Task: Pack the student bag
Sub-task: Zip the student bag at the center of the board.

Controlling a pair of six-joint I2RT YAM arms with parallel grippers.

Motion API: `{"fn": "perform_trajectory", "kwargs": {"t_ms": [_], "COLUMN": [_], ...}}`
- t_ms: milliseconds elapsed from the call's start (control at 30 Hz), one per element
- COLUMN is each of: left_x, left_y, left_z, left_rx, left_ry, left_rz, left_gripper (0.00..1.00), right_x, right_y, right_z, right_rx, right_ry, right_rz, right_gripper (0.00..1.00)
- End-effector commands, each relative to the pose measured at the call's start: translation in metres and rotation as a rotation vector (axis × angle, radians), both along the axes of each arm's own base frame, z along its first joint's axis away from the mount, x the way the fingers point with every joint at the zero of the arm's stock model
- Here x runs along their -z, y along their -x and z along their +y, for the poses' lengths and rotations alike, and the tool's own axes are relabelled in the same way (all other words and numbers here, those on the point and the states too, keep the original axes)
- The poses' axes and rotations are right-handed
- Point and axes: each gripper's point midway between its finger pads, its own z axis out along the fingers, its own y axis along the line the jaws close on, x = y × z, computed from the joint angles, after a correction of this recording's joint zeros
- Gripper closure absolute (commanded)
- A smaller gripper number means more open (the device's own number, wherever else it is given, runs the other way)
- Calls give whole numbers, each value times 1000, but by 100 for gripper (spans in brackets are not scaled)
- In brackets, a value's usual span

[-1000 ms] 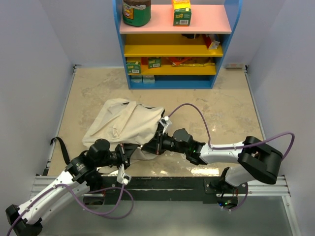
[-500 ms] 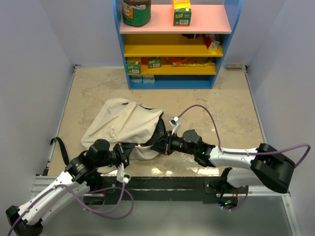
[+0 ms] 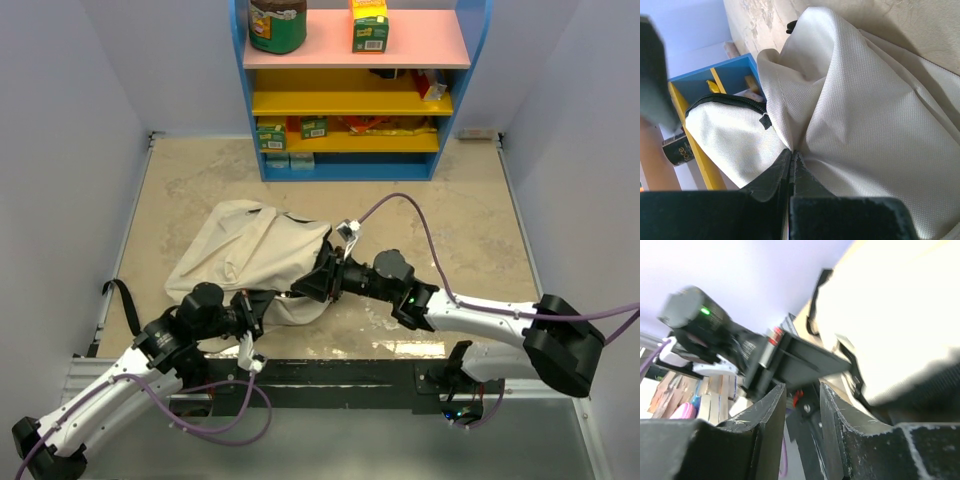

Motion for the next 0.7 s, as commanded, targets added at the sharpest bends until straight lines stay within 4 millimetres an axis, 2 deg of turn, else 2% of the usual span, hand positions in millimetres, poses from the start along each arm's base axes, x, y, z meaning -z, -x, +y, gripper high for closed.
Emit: {"fn": "perform_trajectory", "kwargs": {"t_ms": [0,67,233,400,567,667], "left_x": [-4,-3,-3,-4,-6,-7], "left_y": [-11,-11,-11,-10,-10,-10], "left_z": [2,2,2,2,2,2], "left_rx": [-31,-32,-36,-35,-32,-34], "left_ry": [-6,-7,-3,7,10,12], "left_rz": [-52,-48,-48,-49,-45,-47], "left_gripper": [100,100,100,100,100,100], "right_x": [-17,-17,21,45,64,68], "right_y": [1,-2,-21,-27,-24,-24], "right_z": [17,24,28,28,41,44], "right_rx": [-53,-41,27,67,76,73], "right_ry": [-2,17,199,288,408,402], "right_rz": [-75,-80,-43,-26,-40,-23], "right_gripper": [62,61,53,45,44,45]}}
